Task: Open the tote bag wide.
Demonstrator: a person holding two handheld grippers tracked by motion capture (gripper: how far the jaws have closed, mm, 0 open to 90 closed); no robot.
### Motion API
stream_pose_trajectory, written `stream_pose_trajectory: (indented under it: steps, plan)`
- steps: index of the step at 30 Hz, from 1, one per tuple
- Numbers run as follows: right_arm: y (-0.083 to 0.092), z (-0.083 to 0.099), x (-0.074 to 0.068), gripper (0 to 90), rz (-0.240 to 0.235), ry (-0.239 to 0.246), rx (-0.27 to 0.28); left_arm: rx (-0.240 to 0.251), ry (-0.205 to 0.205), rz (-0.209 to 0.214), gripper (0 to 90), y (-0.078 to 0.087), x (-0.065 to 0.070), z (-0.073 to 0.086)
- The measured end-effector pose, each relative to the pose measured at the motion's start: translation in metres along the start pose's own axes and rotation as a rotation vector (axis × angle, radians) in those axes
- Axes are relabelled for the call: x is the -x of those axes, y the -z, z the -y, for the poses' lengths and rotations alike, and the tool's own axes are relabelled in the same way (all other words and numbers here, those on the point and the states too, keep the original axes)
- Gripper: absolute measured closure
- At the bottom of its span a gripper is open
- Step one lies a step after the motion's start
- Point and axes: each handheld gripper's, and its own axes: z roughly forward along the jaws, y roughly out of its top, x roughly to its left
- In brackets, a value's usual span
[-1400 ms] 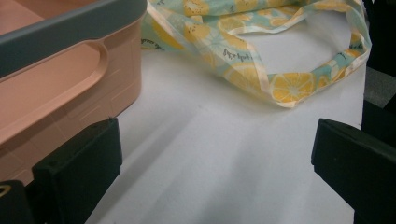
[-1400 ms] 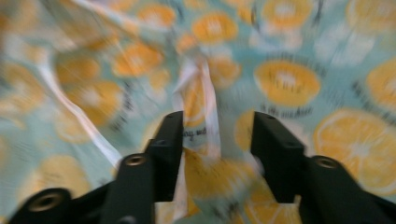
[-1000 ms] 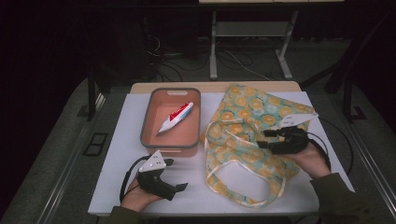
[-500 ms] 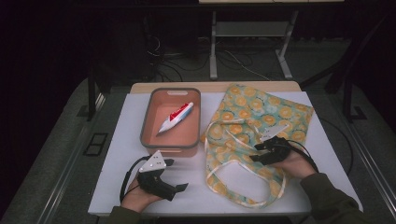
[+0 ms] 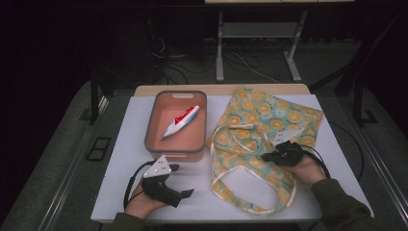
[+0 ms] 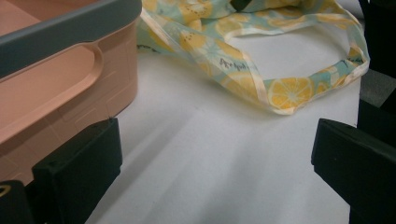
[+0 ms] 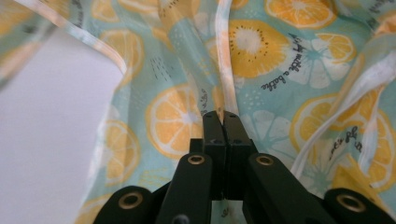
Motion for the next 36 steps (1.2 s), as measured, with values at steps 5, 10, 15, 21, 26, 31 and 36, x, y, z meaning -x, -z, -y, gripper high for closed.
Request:
stream_pose_trajectory:
  steps: [5,10,15,21,26,31,36]
  plan:
    - [0.013,0.006,-0.025,89.8,-0.06,-0.022,0.017,0.0,-0.001,0.0,0.4,0.0,0.001,0.0]
    - [0.021,0.005,-0.034,89.9,-0.042,-0.067,0.064,-0.003,-0.005,-0.002,0.4,-0.001,0.001,-0.001]
    - [0.033,-0.01,-0.019,89.9,0.052,-0.128,0.187,-0.003,-0.002,-0.007,0.4,-0.001,0.0,-0.001]
    - [0.048,-0.029,-0.004,89.9,0.13,-0.178,0.319,0.001,-0.004,-0.01,0.4,0.0,0.0,-0.001]
    - [0.05,-0.039,0.004,89.9,0.184,-0.202,0.375,0.007,-0.007,-0.014,0.4,0.001,0.0,-0.002]
    - [0.04,-0.041,0.01,89.8,0.197,-0.209,0.359,0.009,-0.009,-0.013,0.4,0.003,-0.002,-0.002]
    - [0.038,-0.037,0.011,89.8,0.184,-0.197,0.328,0.025,-0.012,-0.018,0.4,0.007,-0.003,-0.005]
